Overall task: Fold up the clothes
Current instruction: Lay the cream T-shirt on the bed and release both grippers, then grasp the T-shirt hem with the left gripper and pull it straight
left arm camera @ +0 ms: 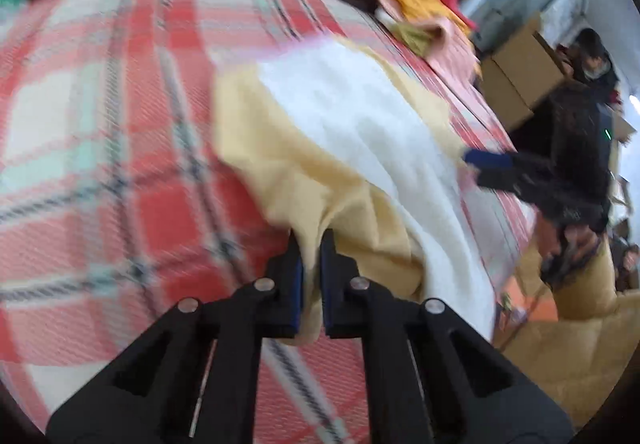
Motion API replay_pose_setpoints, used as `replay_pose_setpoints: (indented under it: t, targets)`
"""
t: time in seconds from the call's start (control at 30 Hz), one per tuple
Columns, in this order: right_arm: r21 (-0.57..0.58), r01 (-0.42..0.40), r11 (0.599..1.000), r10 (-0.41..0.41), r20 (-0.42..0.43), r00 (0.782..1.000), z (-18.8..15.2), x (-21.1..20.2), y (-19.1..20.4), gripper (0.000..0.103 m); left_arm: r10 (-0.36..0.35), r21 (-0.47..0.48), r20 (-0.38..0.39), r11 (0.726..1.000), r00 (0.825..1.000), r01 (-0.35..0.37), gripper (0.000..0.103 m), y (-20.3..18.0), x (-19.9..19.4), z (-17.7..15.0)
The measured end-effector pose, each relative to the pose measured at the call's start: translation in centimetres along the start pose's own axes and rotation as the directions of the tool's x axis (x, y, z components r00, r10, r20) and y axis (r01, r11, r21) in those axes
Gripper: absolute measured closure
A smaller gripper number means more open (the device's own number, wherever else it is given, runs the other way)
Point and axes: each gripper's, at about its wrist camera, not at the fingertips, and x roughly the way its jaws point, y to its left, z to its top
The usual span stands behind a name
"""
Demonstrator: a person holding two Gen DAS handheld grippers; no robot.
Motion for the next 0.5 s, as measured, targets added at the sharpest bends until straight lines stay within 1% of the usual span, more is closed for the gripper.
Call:
replay_pose_setpoints:
  t: [0.07,0.13,0.2,0.27,0.3,0.33,0.37,0.4,0.43,0.47,0.5]
  targets:
    - [0.0,0.0,1.0,0.0,0.005,1.0,0.0,-0.3,0.0,0.056,0.01,-0.034,0.066,0.999,0.998,-0.008,0.095,1.1,-2.2,1.6]
    - [0.0,-0.001,1.0,0.001,0.01,1.0,0.1,-0.6,0.0,0.056,0.047,-0.034,0.129,0.998,0.991,-0.043,0.095,1.9,-4.9,3.3]
    - [-0.001,-0.001,1.0,0.001,0.015,1.0,0.1,-1.0,0.0,0.056,0.102,-0.035,0.185,0.995,0.977,-0.097,0.095,2.4,-7.1,4.8]
    - [-0.003,0.0,1.0,0.001,0.009,1.0,0.0,-0.8,0.0,0.056,0.144,-0.061,0.22,0.989,0.965,-0.133,0.095,3.3,-8.7,6.1]
    - [0.0,-0.002,1.0,0.002,0.005,1.0,0.0,-0.5,-0.1,0.056,0.176,-0.077,0.226,0.984,0.958,-0.163,0.095,4.5,-9.5,6.5]
    - [0.005,-0.003,1.0,0.003,-0.003,1.0,-0.1,-0.2,-0.1,0.056,0.228,-0.097,0.229,0.973,0.946,-0.21,0.095,5.3,-10.0,7.0]
    - [0.002,-0.002,1.0,0.002,-0.008,1.0,0.0,0.0,-0.1,0.056,0.291,-0.102,0.226,0.956,0.93,-0.274,0.095,6.0,-10.4,7.0]
    - [-0.006,0.001,1.0,-0.001,-0.011,1.0,0.1,0.2,-0.2,0.056,0.345,-0.105,0.205,0.938,0.916,-0.33,0.095,7.0,-10.5,6.9]
    - [-0.013,0.004,1.0,-0.005,-0.014,1.0,0.3,0.4,-0.2,0.056,0.377,-0.122,0.171,0.925,0.91,-0.36,0.094,8.0,-10.2,6.8]
    - [-0.021,0.01,1.0,-0.01,-0.016,1.0,0.5,0.6,-0.3,0.056,0.417,-0.139,0.115,0.906,0.902,-0.401,0.094,9.5,-9.7,6.5]
    - [-0.027,0.022,0.999,-0.022,-0.014,1.0,0.9,0.8,-0.6,0.056,0.456,-0.149,0.053,0.883,0.889,-0.444,0.094,10.9,-9.0,6.0]
